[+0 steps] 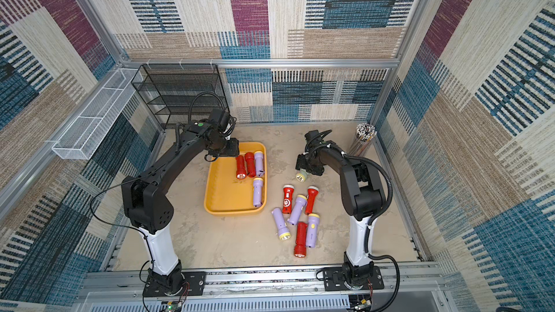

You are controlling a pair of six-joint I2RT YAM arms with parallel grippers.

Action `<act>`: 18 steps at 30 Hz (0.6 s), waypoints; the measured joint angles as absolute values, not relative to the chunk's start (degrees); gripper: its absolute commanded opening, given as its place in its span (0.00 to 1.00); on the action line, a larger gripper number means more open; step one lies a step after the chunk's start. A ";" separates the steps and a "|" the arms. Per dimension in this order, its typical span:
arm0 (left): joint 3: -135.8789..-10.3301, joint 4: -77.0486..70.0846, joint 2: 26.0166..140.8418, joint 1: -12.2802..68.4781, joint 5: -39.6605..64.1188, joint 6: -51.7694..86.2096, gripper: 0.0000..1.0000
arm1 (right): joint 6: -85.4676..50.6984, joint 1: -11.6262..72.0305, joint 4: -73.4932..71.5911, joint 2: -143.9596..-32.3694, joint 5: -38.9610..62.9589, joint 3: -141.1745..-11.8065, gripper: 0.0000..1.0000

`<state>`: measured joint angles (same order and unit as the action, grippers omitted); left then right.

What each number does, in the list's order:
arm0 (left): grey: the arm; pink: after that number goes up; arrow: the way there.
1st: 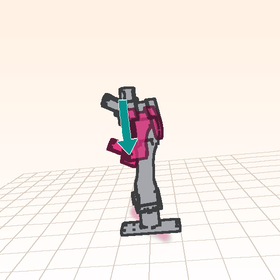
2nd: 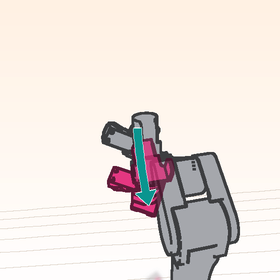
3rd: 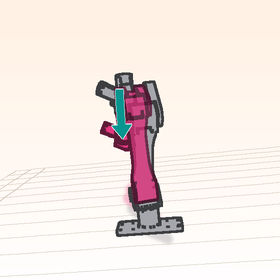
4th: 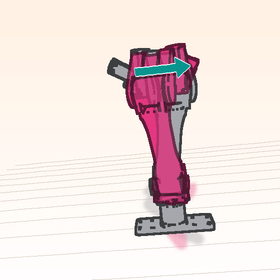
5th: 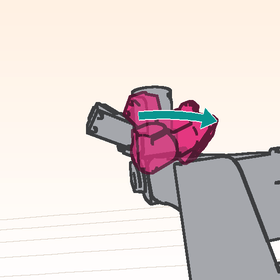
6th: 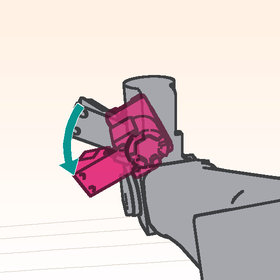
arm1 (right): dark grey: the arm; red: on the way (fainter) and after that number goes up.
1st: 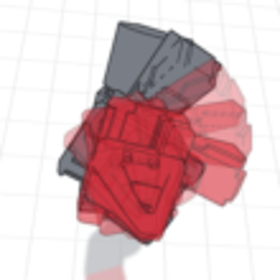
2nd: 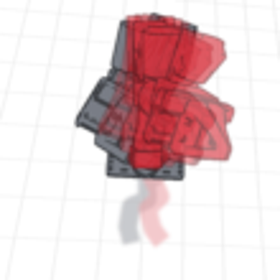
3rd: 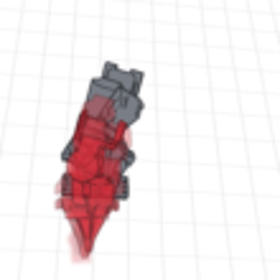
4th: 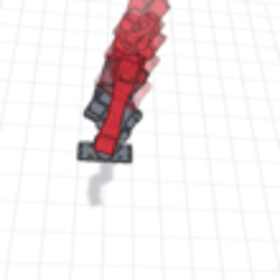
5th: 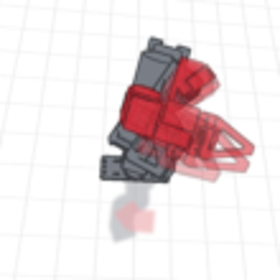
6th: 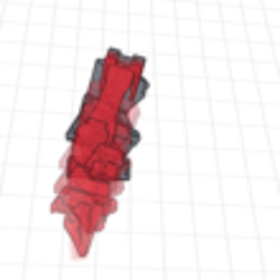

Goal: Put the flashlights into the storage boxes
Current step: Pick up the flashlight from the center of the board.

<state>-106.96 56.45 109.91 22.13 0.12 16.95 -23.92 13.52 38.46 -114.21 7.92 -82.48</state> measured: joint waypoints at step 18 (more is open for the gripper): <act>-107.20 56.73 110.32 22.13 -1.67 15.27 0.58 | -23.92 13.43 39.31 -119.70 7.92 -89.08 0.38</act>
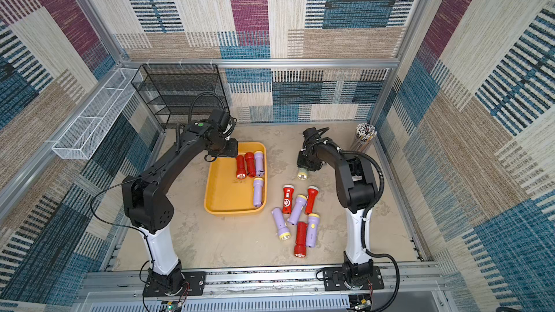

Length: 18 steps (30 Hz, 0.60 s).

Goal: Put the flashlights into the storage boxes
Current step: Pick up the flashlight from the center of the board.

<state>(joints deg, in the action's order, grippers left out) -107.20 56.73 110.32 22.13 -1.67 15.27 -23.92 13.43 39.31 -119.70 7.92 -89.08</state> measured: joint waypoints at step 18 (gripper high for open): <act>-108.66 56.80 112.14 19.27 -2.42 13.56 0.58 | -23.92 18.90 46.85 -117.49 9.45 -101.12 0.38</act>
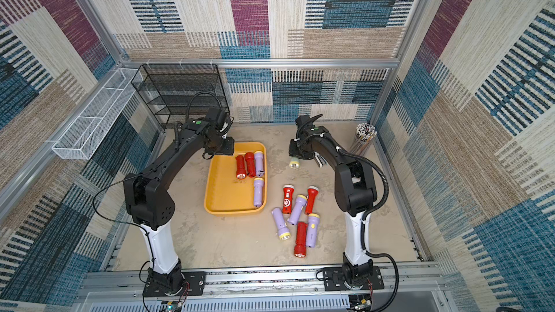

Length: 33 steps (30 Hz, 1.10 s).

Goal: Put the flashlights into the storage boxes
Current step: Pick up the flashlight from the center of the board, then place the flashlight at the storage box.

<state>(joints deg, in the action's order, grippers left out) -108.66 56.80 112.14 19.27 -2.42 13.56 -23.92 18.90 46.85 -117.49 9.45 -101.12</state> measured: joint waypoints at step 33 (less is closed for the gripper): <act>-89.95 55.83 96.16 18.02 -4.21 14.11 0.59 | -30.17 44.56 46.78 -117.84 13.50 -96.68 0.39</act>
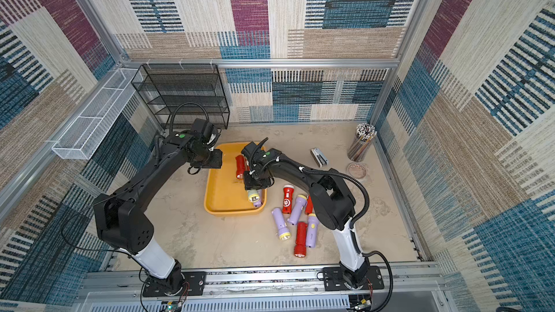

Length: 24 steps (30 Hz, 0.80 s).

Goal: Put the flashlights into the storage boxes
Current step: Place the flashlight at the storage box.

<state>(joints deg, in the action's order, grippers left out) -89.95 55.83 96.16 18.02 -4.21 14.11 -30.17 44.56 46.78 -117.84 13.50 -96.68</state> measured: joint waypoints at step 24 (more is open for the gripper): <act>-88.82 55.81 94.17 18.00 -4.34 14.39 0.59 | -32.29 45.04 41.76 -124.03 13.74 -97.62 0.51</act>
<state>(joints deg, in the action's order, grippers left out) -88.82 55.81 94.17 18.00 -4.34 14.39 -32.29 45.04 41.76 -124.03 13.74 -97.62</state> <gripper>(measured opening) 0.587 0.503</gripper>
